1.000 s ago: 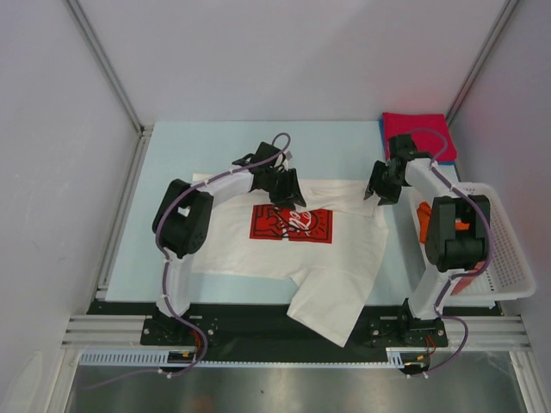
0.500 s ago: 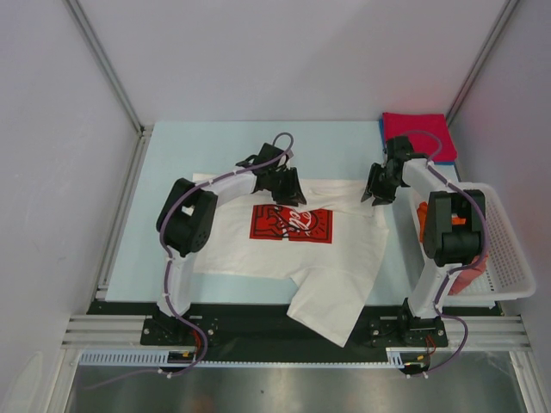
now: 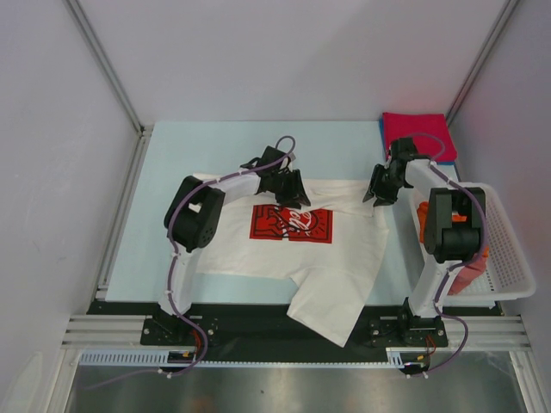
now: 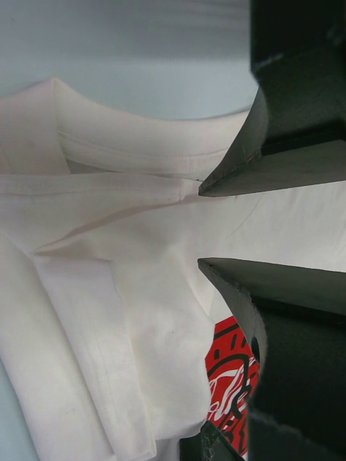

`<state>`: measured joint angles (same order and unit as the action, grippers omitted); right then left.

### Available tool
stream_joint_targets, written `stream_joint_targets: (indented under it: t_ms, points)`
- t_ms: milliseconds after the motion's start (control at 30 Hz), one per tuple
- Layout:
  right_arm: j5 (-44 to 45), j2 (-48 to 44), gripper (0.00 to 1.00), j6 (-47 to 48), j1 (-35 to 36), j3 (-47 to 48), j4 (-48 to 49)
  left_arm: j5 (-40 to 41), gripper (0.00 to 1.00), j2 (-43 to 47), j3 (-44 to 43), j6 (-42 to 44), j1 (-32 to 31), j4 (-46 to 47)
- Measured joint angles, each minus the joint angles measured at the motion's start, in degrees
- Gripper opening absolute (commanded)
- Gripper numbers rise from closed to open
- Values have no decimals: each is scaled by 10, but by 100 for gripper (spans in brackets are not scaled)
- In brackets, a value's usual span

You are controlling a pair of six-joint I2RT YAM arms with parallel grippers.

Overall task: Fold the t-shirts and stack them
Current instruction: Fold the tshirt

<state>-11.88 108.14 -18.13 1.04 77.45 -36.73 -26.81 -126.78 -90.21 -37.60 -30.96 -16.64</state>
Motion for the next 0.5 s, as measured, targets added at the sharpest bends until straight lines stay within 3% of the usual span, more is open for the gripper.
stream_joint_targets:
  t_ms: [300, 500]
  points:
    - [-17, 11, 44, 5, 0, -7, 10, -19, 41, -1, 8, -3, 0, 12]
    - [-16, 11, 45, 11, -2, -15, 11, -40, 47, -1, 14, -12, 0, 17]
